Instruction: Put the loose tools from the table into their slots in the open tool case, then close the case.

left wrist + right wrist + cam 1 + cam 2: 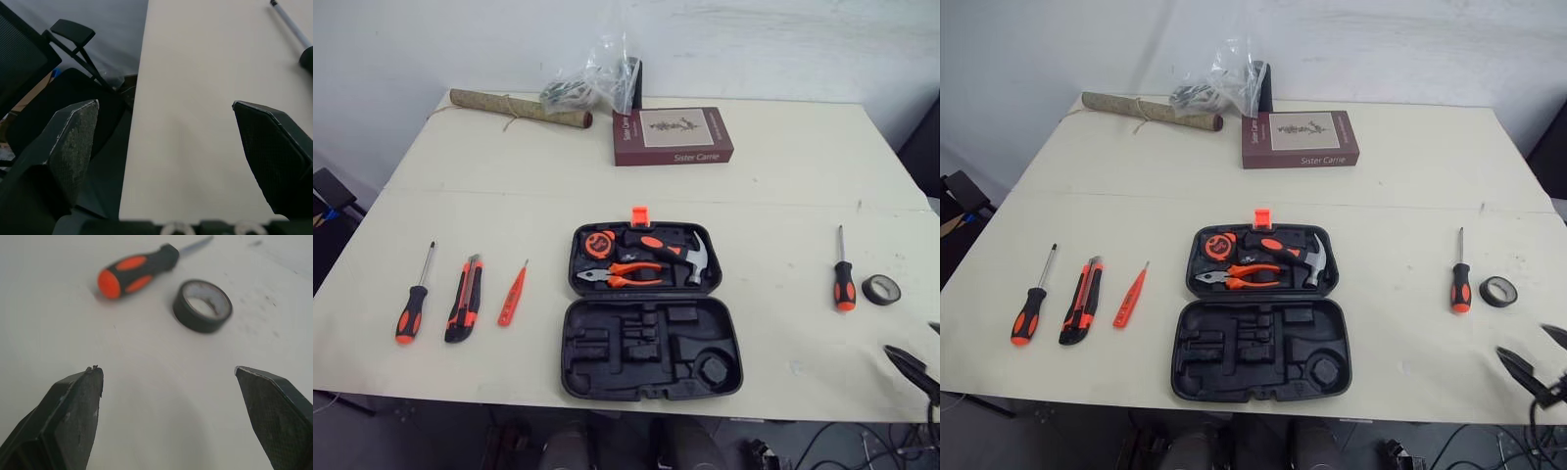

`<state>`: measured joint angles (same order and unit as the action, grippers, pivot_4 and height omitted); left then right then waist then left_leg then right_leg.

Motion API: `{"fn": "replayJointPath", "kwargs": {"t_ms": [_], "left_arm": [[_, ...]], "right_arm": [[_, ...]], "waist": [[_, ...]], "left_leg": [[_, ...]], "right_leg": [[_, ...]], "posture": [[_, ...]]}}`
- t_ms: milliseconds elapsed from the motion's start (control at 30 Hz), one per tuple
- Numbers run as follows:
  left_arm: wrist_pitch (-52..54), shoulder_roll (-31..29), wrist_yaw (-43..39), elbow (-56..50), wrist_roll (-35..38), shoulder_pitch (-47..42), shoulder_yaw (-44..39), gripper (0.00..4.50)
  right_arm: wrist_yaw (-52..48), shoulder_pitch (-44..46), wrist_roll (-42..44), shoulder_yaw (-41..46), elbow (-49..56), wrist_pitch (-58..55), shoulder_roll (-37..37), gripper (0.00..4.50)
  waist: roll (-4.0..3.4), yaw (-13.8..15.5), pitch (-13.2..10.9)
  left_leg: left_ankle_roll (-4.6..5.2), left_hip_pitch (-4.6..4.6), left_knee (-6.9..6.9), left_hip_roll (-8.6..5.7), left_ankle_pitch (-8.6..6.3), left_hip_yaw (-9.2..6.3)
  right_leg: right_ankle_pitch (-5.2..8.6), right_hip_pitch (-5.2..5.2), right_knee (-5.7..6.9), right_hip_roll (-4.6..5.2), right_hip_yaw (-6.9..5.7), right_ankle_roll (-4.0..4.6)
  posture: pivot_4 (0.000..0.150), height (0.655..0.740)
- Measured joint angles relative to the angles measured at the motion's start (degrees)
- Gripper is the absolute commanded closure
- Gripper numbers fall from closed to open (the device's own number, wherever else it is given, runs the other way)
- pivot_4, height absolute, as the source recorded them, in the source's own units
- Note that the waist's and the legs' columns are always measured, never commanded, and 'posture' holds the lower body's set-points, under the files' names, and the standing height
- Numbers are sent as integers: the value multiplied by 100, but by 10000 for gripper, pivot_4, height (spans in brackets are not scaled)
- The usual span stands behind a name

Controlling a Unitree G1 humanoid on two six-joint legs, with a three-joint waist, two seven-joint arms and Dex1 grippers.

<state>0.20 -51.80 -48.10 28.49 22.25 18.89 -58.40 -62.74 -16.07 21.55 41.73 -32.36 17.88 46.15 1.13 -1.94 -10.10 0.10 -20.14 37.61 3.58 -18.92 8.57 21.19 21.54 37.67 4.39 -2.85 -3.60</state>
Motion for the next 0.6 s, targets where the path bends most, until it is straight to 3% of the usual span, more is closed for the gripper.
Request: {"fn": "replayJointPath", "kwargs": {"t_ms": [167, 300, 400, 600], "left_arm": [[-112, 9, -116, -54, 119, 55, -4, 415], [169, 361, -14, -801, 323, 240, -16, 415], [1510, 1014, 575, -2760, 806, 613, 286, 415], [4014, 1122, 1995, -4516, 1419, 523, 680, 415]], "right_arm": [[-2, 122, 45, -93, 11, 189, -24, 0], [-5, 469, 226, -383, 493, -96, -151, 0], [152, 1199, 589, -1028, 1563, -923, -308, 0], [-91, 1878, 1307, -1905, 3033, -1497, -818, 0]], "waist": [[7, -91, 9], [4, -181, 8], [2, -226, 7], [2, -74, 6]], "left_leg": [[-11, 15, -38, 0, 16, 0], [-33, 20, -50, 2, 27, 0], [-35, 15, -46, 1, 32, -8], [-40, 6, -38, 1, 40, -18]], "right_leg": [[3, 1, 1, -1, 0, 6], [4, 2, 1, -3, 0, 8], [4, 3, 6, -4, -3, 7], [4, 3, 8, -8, -6, 7]], "posture": [[1500, 7400], [1500, 7400], [1500, 7400], [1500, 7400]]}}
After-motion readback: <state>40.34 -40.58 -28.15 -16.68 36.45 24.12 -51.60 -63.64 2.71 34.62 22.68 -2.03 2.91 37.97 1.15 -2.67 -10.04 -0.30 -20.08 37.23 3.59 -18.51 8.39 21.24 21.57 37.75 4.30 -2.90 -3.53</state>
